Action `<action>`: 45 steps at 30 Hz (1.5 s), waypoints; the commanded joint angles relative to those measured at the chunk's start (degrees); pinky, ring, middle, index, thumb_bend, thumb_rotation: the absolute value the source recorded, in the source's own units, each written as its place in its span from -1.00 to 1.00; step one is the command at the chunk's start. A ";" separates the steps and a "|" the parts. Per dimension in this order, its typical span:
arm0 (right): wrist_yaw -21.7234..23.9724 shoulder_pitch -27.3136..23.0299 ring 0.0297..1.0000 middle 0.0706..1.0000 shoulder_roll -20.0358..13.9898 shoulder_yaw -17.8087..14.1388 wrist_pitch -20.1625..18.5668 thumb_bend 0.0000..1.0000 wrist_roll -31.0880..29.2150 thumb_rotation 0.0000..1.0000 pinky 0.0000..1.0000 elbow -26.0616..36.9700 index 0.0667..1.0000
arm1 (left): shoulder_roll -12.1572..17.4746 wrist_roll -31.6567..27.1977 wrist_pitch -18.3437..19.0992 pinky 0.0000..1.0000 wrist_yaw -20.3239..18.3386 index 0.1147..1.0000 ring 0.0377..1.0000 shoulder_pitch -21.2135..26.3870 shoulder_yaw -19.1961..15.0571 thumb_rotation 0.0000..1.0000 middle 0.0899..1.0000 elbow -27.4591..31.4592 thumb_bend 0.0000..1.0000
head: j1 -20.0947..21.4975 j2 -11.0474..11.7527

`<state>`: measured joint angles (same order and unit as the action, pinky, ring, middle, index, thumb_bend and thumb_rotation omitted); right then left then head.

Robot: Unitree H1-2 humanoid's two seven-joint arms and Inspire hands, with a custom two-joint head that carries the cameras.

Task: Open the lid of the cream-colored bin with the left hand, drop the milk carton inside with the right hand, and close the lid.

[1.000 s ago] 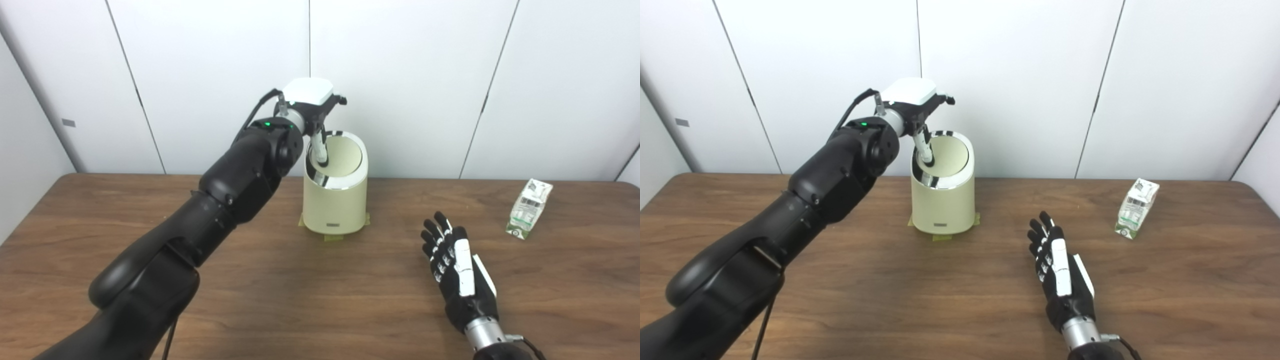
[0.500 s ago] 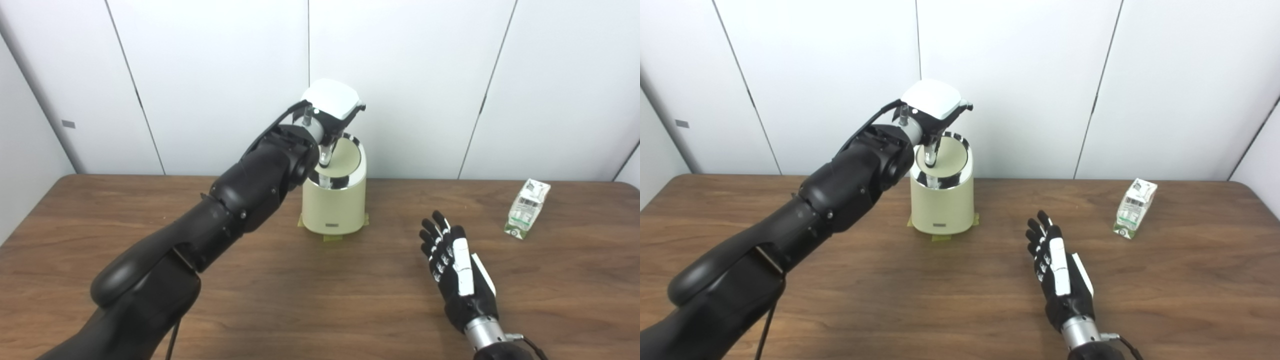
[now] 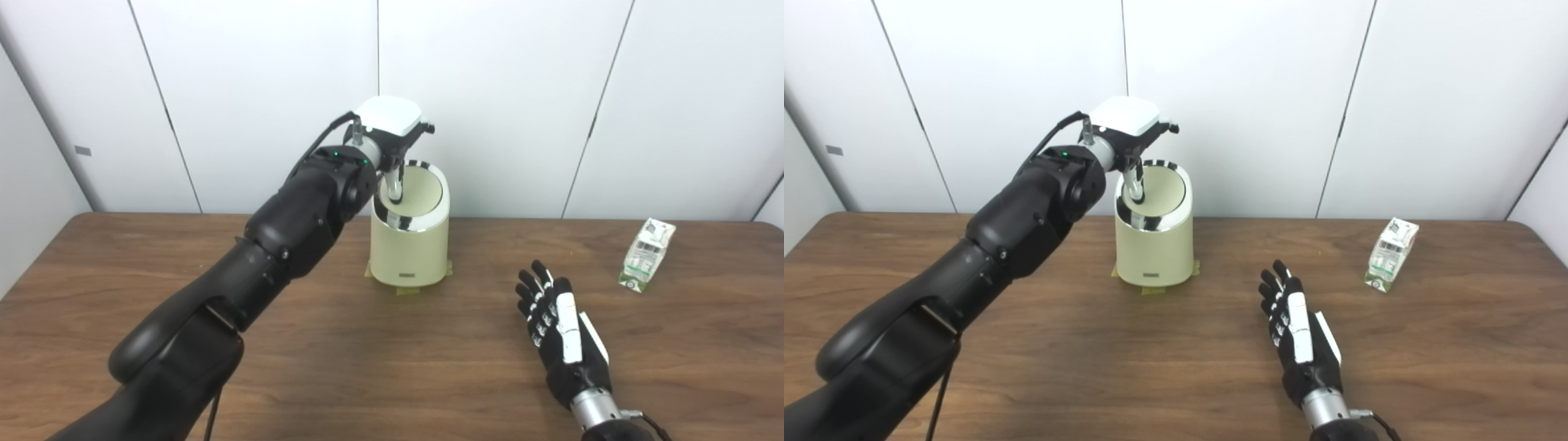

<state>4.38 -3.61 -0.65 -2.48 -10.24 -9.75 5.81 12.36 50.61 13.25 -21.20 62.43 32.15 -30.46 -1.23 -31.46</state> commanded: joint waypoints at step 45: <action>-0.46 -1.29 0.94 0.92 -1.01 -1.88 1.18 0.31 -0.91 1.00 1.00 2.98 0.98 | -3.07 -34.74 6.90 0.70 12.43 0.83 0.76 -29.31 -30.07 0.86 0.80 31.36 0.03 | 0.24 -1.55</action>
<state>4.20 -3.58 -1.31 -3.91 -10.69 -10.65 6.95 9.42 16.51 21.69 -9.72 31.92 2.54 -1.65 -1.06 -32.87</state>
